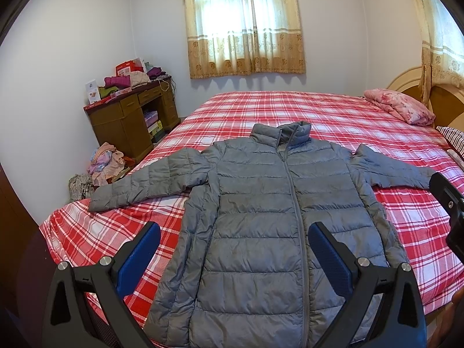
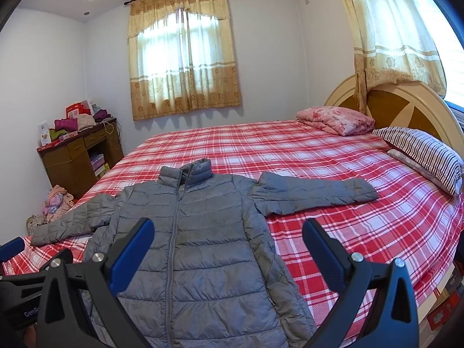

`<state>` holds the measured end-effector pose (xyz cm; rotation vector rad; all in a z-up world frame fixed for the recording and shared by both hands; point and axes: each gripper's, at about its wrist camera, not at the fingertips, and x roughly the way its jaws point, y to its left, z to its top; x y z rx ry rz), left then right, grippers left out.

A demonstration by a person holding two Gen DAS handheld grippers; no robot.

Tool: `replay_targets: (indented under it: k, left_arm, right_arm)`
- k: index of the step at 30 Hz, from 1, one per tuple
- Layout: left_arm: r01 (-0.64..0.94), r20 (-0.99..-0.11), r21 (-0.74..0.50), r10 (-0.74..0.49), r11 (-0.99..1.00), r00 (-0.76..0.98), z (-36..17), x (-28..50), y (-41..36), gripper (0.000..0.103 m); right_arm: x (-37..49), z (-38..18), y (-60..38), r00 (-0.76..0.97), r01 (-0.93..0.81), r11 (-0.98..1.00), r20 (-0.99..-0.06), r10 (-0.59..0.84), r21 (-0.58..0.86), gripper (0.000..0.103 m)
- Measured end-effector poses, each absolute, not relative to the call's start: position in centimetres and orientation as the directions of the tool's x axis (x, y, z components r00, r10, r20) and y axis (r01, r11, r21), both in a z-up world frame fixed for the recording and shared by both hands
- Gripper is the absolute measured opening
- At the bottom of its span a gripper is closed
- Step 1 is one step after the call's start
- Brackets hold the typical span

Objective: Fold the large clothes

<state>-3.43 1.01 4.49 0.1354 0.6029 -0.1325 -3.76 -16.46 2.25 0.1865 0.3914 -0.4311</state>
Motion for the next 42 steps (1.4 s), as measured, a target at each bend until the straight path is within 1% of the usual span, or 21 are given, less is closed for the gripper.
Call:
replay_targets:
  k: [7,15,20,26,32,36,39,42]
  left_arm:
    - [0.167,-0.579,0.094,-0.082,0.982,0.811,4.5,-2.5,0.5,0.102]
    - [0.168,-0.591,0.092,-0.082,0.982,0.803,4.6,-1.2,0.0,0.102]
    - [0.174,-0.576,0.088,-0.093,0.981,0.812,5.4,-0.9,-0.2,0.102]
    - [0.189,-0.573,0.086,-0.107,0.978,0.813,5.8,-0.7,-0.7,0.102]
    - [0.201,-0.561,0.055,-0.136,0.978,0.816,6.3,-0.5,0.3,0.102]
    - [0.210,-0.576,0.017,-0.162,0.978,0.801,5.7,0.1,1.0,0.102]
    - [0.230,-0.595,0.025,-0.171,0.973,0.786,4.9,0.8,0.2,0.102]
    - [0.252,-0.615,0.030,-0.181,0.967,0.767,3.9,1.9,-0.5,0.102]
  right_arm:
    - [-3.4,2.2,-16.9,0.834,0.442,0.892,-0.410,-0.370,0.095,0.103]
    - [-2.0,2.1,-17.8,0.826,0.443,0.890,-0.436,-0.358,0.106,0.103]
    - [-1.9,2.7,-18.2,0.830,0.449,0.887,-0.418,-0.370,0.106,0.103]
    - [-1.7,2.6,-18.6,0.827,0.454,0.883,-0.424,-0.370,0.115,0.103]
    - [-2.0,2.4,-19.0,0.820,0.471,0.876,-0.418,-0.391,0.104,0.103]
    - [-1.7,1.4,-20.1,0.801,0.491,0.864,-0.448,-0.398,0.109,0.103]
    - [-1.4,0.6,-21.3,0.784,0.508,0.853,-0.475,-0.401,0.118,0.103]
    - [-1.9,0.4,-23.3,0.768,0.542,0.831,-0.474,-0.432,0.121,0.103]
